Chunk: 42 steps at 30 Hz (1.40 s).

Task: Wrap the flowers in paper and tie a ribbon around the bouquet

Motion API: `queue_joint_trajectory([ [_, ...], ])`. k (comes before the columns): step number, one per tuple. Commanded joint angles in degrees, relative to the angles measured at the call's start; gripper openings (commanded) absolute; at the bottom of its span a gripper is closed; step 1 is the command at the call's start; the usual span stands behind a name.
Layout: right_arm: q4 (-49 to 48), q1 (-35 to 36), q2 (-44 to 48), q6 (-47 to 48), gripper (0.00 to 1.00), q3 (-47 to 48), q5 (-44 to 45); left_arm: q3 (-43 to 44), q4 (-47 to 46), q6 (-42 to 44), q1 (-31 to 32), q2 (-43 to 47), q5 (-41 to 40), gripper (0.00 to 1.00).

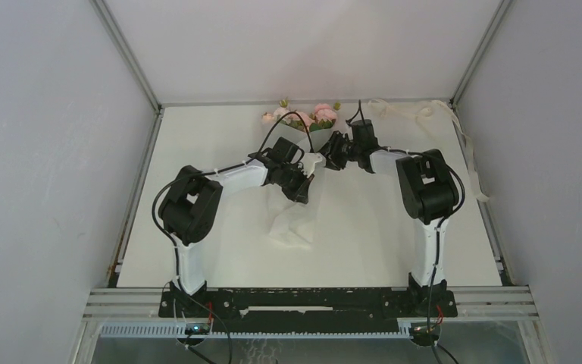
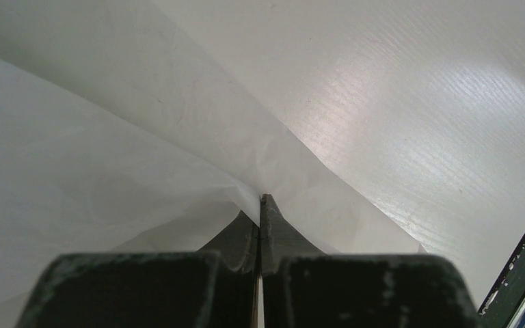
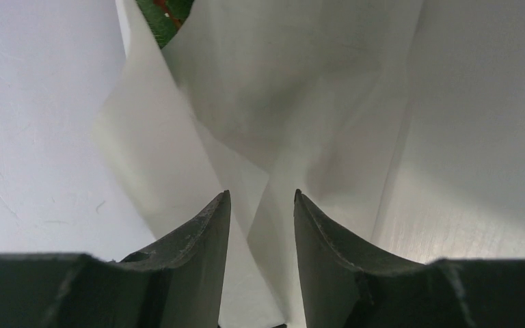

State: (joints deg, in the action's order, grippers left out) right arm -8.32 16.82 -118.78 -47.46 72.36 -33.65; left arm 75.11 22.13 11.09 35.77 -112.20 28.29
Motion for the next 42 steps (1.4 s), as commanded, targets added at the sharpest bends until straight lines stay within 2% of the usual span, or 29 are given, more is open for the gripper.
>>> queue_joint_trajectory([
  [1, -3.42, 0.59, -1.71, -0.47, 0.47, 3.53, -3.21, -0.84, -1.17, 1.13, 0.48, 0.82, 1.28, 0.00],
  [11, -10.51, 1.31, -4.09, -6.81, 0.42, 3.67, -9.63, -0.86, -1.21, 1.04, 0.45, 0.77, 0.88, 0.00],
  [13, -10.39, 1.43, -3.76, -6.82, 0.39, 3.68, -9.99, -0.76, -1.21, 1.04, 0.44, 0.76, 0.82, 0.00],
  [14, -9.94, 1.38, -3.50, -6.72, 0.33, 3.67, -9.98, -0.69, -1.20, 1.04, 0.44, 0.68, 0.86, 0.00],
  [17, -8.85, 1.12, -2.41, -5.87, 0.03, 2.98, -9.05, -0.67, -1.13, 1.08, 0.36, 0.84, 0.88, 0.00],
  [18, -8.00, 0.84, -1.86, -5.27, 0.00, 2.71, -8.42, -0.67, -1.16, 0.97, 0.43, 0.99, 0.90, 0.00],
  [26, 0.00, -0.86, 8.97, 3.86, 0.00, -4.05, 1.01, -0.62, -1.05, 1.18, 0.38, 1.37, 0.74, 0.00],
  [31, 1.49, -2.65, 15.35, 6.26, 0.00, -9.29, 4.91, -0.71, -0.57, 1.84, 0.41, 1.50, 0.51, 0.00],
  [37, 3.48, -5.30, 18.15, 8.37, 0.00, -13.02, 8.45, 0.23, 1.19, 3.51, 0.39, 1.50, -0.66, 0.00],
  [42, 2.62, -5.08, 16.99, 8.00, 0.00, -13.27, 8.44, 0.88, 2.19, 4.50, 0.43, 1.37, -1.47, 0.00],
])
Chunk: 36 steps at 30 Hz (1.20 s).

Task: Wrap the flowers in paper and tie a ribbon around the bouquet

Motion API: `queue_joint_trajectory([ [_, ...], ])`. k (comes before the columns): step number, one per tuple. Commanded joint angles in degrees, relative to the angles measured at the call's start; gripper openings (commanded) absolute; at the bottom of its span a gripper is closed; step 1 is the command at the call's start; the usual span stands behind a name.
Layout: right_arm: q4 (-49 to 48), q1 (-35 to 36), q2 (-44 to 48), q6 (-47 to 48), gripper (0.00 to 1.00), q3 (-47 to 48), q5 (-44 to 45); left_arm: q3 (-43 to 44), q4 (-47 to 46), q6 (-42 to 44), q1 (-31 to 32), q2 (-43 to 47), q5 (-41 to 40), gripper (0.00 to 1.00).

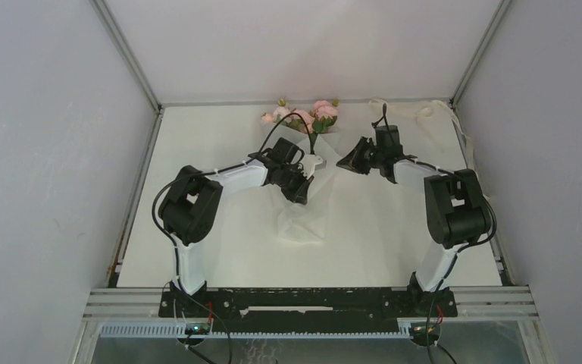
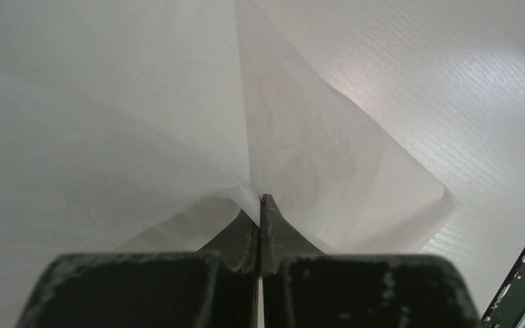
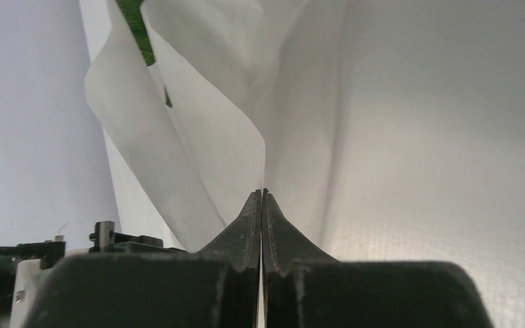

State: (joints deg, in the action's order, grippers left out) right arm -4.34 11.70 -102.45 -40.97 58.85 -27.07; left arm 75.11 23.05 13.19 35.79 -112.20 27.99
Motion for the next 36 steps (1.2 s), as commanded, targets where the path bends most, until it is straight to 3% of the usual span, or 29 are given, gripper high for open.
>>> queue_joint_trajectory([
  [1, -1.59, 0.06, 0.29, 1.32, 0.00, 0.28, 1.85, 0.98, 1.37, 2.38, 0.37, 1.35, -1.29, 0.00],
  [9, -8.09, 2.40, -6.15, -2.26, 0.00, 2.43, -4.51, 2.04, 1.79, 1.37, -0.09, 3.75, -1.52, 0.00],
  [16, -10.94, 6.17, -13.88, -5.84, 0.00, 8.47, -4.05, 8.64, 8.68, 3.29, 0.93, 5.77, -0.14, 0.00],
  [27, -9.40, 5.94, -14.03, -5.14, 0.00, 9.35, -4.50, 10.11, 7.93, 7.06, 4.79, -2.88, -1.81, 0.00],
  [31, -5.44, 5.39, -10.83, -2.58, 0.15, 9.35, -4.39, 7.52, 6.39, 8.11, 4.82, -3.46, -2.12, 0.00],
  [36, 6.17, 4.17, -3.84, 3.11, 0.37, 9.41, -0.15, 6.12, 5.88, 9.13, 4.84, -3.29, -3.69, 0.00],
])
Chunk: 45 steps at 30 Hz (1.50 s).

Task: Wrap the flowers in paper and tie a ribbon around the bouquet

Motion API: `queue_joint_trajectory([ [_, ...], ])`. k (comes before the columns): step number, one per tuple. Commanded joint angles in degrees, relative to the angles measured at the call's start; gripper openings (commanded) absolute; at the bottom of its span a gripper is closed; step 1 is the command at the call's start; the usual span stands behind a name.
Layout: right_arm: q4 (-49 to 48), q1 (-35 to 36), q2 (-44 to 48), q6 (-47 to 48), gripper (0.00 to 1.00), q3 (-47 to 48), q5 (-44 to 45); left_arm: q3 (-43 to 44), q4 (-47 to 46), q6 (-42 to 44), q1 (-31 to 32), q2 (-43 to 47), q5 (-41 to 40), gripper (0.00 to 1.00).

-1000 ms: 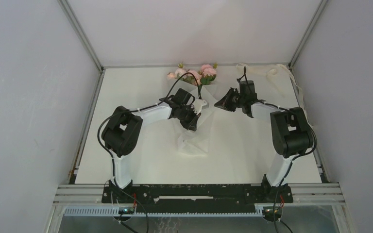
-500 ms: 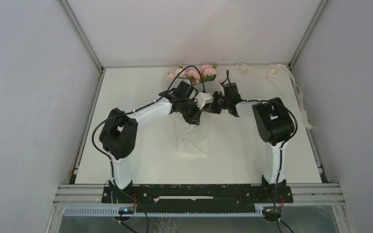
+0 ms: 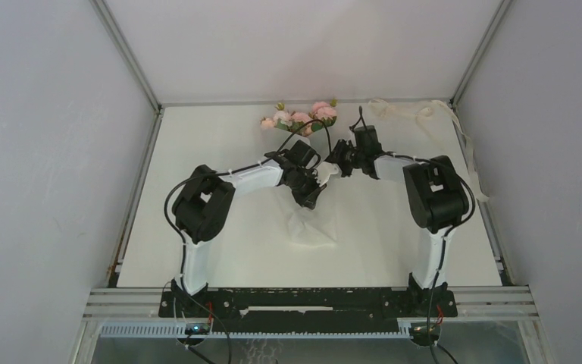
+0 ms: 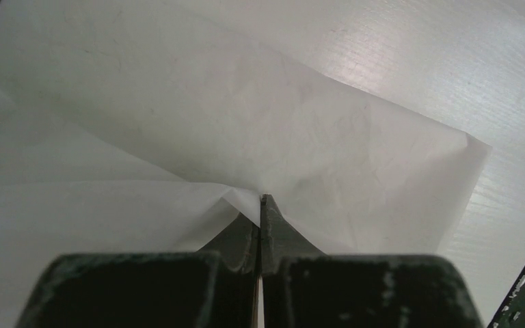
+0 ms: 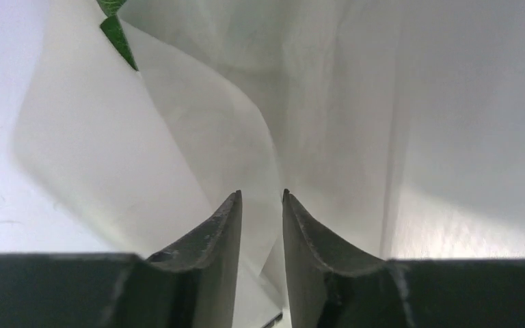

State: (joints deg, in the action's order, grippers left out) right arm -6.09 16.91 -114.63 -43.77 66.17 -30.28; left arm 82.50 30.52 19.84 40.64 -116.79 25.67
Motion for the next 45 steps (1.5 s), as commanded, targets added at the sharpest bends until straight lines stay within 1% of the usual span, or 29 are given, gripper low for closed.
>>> queue_joint_trajectory([
  [1, 12.01, -1.09, 9.50, 7.27, 0.40, 2.07, 5.45, -1.27, -1.54, 2.49, -0.01, 1.26, -1.38, 0.00],
  [3, 17.72, -1.12, 11.31, 9.54, 0.43, 1.80, 10.08, -1.08, -1.61, 2.49, -0.04, 1.17, -1.61, 0.00],
  [5, 20.49, -1.01, 11.97, 10.73, 0.45, 0.46, 12.79, -0.73, -1.58, 2.40, 0.01, 1.21, -1.73, 0.00],
  [8, 20.16, -0.93, 10.17, 10.60, 0.45, -1.88, 12.07, -0.30, -1.57, 2.01, -0.02, 1.75, -1.88, 0.00],
  [10, 18.75, -0.63, 8.16, 9.79, 0.43, -3.09, 11.16, 0.27, -1.21, 1.76, -0.02, 2.38, -1.88, 0.00],
  [13, 11.85, 0.31, 5.18, 6.90, 0.34, -5.19, 6.97, 1.88, -0.38, 1.25, 0.04, 3.34, -1.71, 0.00],
  [14, 9.83, 0.89, 4.11, 5.92, 0.28, -5.55, 4.76, 2.40, -0.10, 1.07, 0.02, 3.64, -1.39, 0.00],
  [16, 5.98, 2.30, 2.51, 3.89, 0.18, -6.35, 2.98, 3.10, 0.30, 0.64, 0.01, 4.12, -1.02, 0.00],
  [19, -1.25, 4.69, 1.01, -0.15, 0.07, -8.13, 0.12, 4.14, 1.23, -0.06, 0.00, 4.74, -0.23, 0.00],
  [23, -14.02, 6.95, -0.03, -8.40, 0.01, -12.49, -2.91, 4.50, 2.11, 0.07, 0.01, 5.67, 1.24, 0.00],
  [25, -17.57, 7.73, -0.15, -10.25, 0.01, -13.65, -3.16, 3.55, 2.11, 1.19, -0.04, 5.96, 0.97, 0.00],
  [29, -20.90, 9.28, -0.65, -11.95, 0.01, -14.15, -3.56, 0.32, 1.27, 3.34, -0.03, 5.14, 1.22, 0.00],
  [33, -21.02, 9.18, 0.44, -12.66, 0.01, -15.55, -2.08, -3.13, -1.11, 6.77, 0.08, 3.62, 0.81, 0.00],
  [36, -20.96, 7.94, 2.42, -12.71, 0.06, -17.25, -1.69, -4.30, -1.58, 8.88, 0.29, 2.31, 0.10, 0.00],
  [41, -15.26, 5.22, 6.59, -8.74, 0.19, -17.48, -0.79, -5.82, -1.36, 12.22, 1.18, 0.70, -2.38, 0.00],
  [45, -11.08, 0.87, 10.11, -4.36, 0.30, -17.10, -2.07, -7.11, -1.51, 13.30, 1.19, 0.47, -2.93, 0.00],
])
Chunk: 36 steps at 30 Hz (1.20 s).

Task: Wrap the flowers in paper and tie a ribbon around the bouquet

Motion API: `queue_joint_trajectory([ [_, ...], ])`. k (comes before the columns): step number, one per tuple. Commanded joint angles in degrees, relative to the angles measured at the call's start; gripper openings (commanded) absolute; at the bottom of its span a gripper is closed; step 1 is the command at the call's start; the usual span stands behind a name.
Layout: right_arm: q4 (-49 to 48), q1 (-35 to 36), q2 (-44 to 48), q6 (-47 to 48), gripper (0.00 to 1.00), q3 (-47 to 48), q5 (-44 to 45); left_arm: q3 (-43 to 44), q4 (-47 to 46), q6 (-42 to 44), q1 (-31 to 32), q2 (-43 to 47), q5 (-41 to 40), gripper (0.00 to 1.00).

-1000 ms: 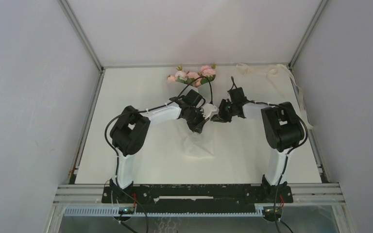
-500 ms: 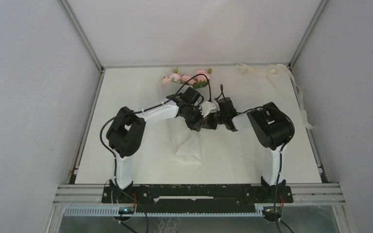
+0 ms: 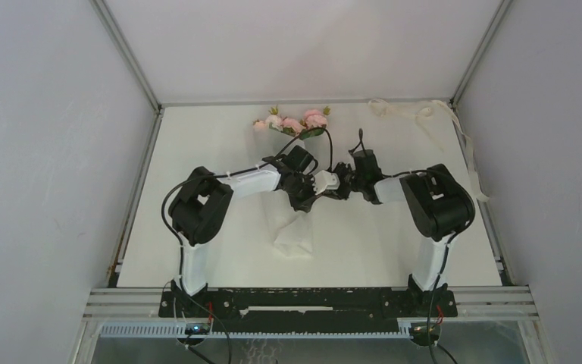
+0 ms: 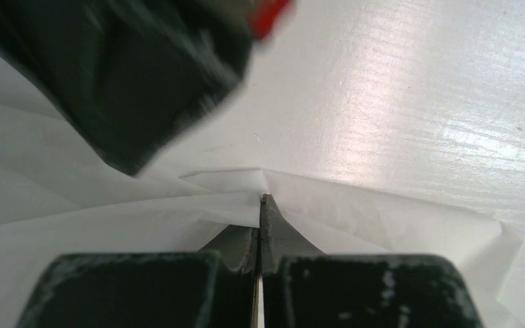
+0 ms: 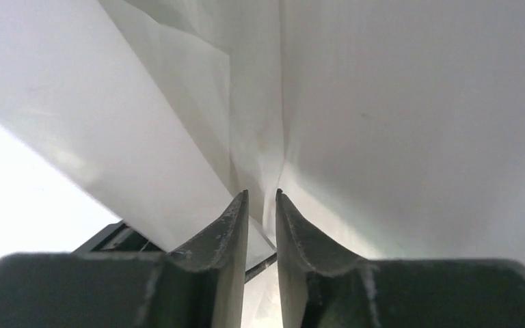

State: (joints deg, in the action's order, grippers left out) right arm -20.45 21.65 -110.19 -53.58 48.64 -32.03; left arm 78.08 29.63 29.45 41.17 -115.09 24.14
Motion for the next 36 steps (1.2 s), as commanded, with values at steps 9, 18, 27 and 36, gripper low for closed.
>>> queue_joint_trajectory([
  [9, 20.02, -9.33, 6.13, 22.27, 0.51, 18.16, -5.68, -3.29, -0.61, 4.56, 0.67, -1.42, -2.65, 0.00],
  [18, 17.82, -4.48, -6.39, 20.57, 0.71, 34.10, -15.33, -3.12, -1.02, 3.95, 0.67, -1.30, -1.81, 0.00],
  [27, 16.69, -0.01, -11.44, 20.09, 0.72, 36.42, -15.86, -2.94, -0.93, 3.95, 0.68, -1.34, -1.32, 0.00],
  [36, 12.68, 0.33, -11.33, 18.32, 0.16, 32.25, -15.49, -2.92, -0.55, 4.03, 0.70, -1.58, -1.28, 0.00],
])
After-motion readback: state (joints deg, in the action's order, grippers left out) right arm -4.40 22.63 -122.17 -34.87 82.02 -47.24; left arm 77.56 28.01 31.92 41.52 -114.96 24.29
